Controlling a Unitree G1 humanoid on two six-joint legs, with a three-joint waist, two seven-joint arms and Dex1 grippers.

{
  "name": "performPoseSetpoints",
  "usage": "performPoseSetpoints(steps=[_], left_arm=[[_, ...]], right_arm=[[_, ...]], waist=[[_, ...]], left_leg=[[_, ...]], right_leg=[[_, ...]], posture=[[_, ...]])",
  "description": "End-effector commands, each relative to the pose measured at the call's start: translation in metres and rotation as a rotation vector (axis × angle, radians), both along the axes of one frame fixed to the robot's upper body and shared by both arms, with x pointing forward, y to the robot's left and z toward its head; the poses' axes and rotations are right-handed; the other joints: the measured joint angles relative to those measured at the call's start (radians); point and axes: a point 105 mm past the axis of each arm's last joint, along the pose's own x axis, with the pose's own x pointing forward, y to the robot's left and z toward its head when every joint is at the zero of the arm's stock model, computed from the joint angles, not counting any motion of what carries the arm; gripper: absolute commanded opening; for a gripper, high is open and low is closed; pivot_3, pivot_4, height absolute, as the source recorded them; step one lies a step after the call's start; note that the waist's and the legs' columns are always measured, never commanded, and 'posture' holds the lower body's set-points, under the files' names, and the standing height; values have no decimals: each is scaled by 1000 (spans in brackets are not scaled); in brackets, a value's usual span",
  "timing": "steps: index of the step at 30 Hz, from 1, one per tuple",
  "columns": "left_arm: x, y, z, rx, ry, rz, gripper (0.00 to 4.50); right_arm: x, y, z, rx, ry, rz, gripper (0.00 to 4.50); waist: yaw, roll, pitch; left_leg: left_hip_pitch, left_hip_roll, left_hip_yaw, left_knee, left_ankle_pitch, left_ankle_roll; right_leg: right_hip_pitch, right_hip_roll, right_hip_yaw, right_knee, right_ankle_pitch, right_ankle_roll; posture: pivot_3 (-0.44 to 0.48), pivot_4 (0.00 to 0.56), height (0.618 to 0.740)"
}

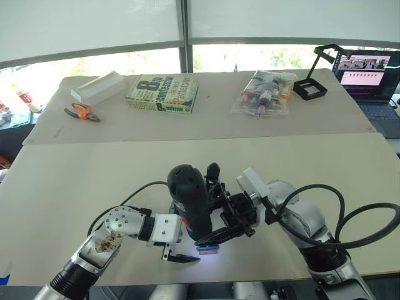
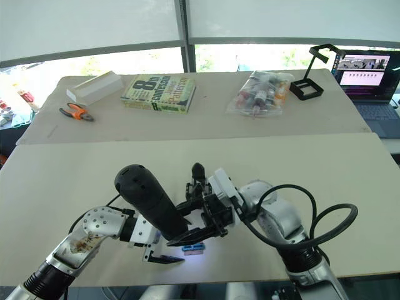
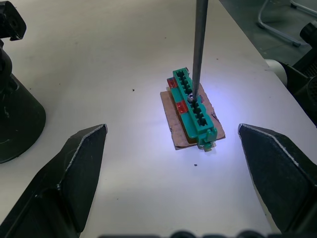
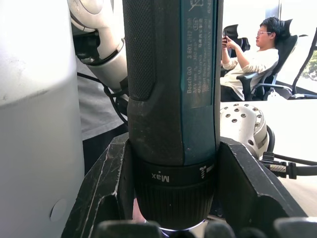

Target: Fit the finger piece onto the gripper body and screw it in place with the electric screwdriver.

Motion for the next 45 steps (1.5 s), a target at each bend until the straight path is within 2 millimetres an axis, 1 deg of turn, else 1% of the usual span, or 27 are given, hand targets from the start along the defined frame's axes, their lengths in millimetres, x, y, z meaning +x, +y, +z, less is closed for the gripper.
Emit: performPoseSetpoints(steps=[1,45], left_arm=[[0,-4,8,-22,-28,-19,4500],[3,-6,9,-25,-37,-19,4500]], right_arm=[[-2,0,12,42,-46,20,1879],[-2,-1,11,31,-38,24,1879]], waist=[[0,0,0],[0,0,0]], left_leg=[[0,0,0,0,0,0],[0,0,0,0,0,0]], right_leg=[[0,0,0,0,0,0],[0,0,0,0,0,0]], posture=[[0,150,740],[0,150,740]])
